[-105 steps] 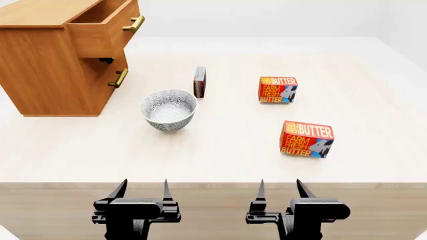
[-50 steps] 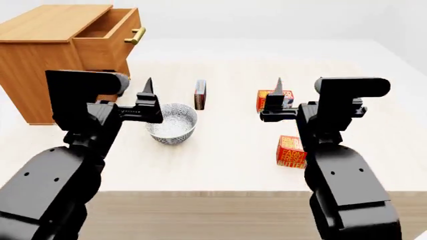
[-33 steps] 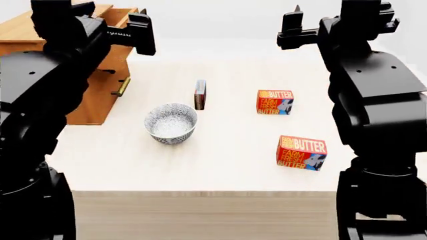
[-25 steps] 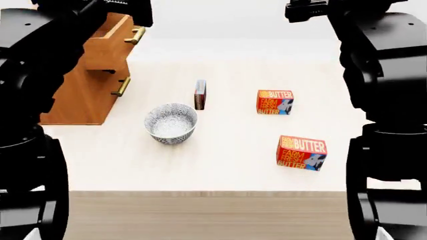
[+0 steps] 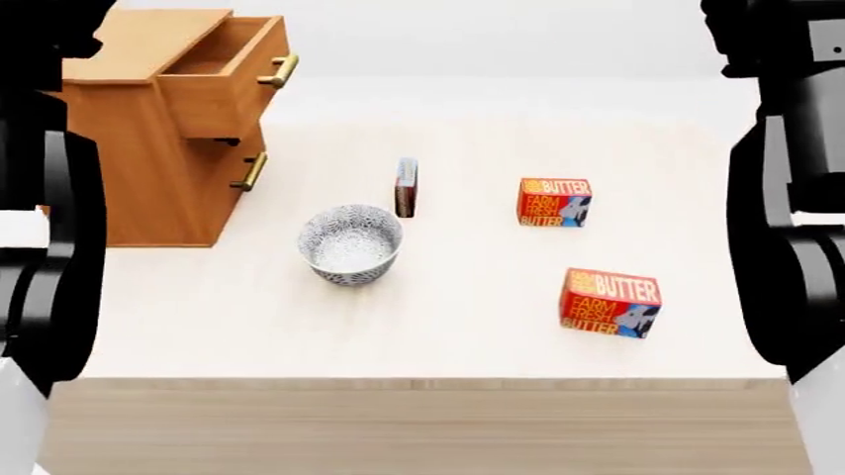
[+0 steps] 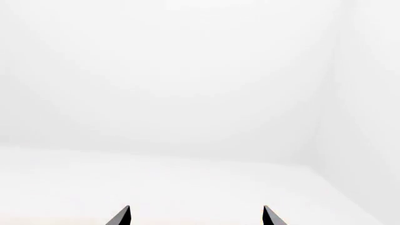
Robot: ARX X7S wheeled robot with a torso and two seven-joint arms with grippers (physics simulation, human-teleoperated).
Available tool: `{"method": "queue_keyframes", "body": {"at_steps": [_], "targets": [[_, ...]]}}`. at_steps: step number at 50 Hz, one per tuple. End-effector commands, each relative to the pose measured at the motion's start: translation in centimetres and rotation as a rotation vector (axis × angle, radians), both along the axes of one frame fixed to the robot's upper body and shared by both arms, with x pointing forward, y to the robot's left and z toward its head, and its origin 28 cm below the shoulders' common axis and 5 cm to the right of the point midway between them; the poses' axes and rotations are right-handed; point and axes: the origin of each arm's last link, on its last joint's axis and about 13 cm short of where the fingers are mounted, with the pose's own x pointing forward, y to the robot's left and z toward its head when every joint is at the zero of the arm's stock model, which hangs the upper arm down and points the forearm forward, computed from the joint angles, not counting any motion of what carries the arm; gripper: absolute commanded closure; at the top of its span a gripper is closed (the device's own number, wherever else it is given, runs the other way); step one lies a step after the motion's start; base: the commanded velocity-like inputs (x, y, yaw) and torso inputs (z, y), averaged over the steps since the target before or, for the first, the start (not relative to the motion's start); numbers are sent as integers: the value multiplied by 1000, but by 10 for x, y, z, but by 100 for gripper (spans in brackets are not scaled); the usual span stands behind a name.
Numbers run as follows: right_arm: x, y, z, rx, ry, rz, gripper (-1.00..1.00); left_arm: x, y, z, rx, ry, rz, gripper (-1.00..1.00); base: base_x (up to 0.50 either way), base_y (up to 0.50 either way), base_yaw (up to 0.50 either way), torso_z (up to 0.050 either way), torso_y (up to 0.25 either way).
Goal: Put the chocolate pudding in the top drawer of the cabinet and close it.
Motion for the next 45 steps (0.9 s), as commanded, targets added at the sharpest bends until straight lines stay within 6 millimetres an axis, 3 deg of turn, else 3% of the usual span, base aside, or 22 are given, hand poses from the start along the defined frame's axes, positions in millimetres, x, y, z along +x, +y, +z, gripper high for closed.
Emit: {"method": "queue_keyframes", "body": {"at_steps": [1, 24, 30, 45], "targets": [[3, 2, -3, -19, 46, 9, -100, -2, 7, 14, 1, 4, 42, -100, 0, 500, 0, 0, 0], [1, -4, -5, -15, 81, 38, -100, -3, 8, 16, 25, 1, 58, -100, 0, 500, 0, 0, 0], [0, -5, -2, 13, 68, 29, -100, -3, 6, 15, 30, 5, 52, -100, 0, 0, 0, 0, 0], [1, -6, -4, 34, 70, 29, -100, -5, 3, 22, 39, -10, 46, -100, 357, -24, 0, 0, 0]]}}
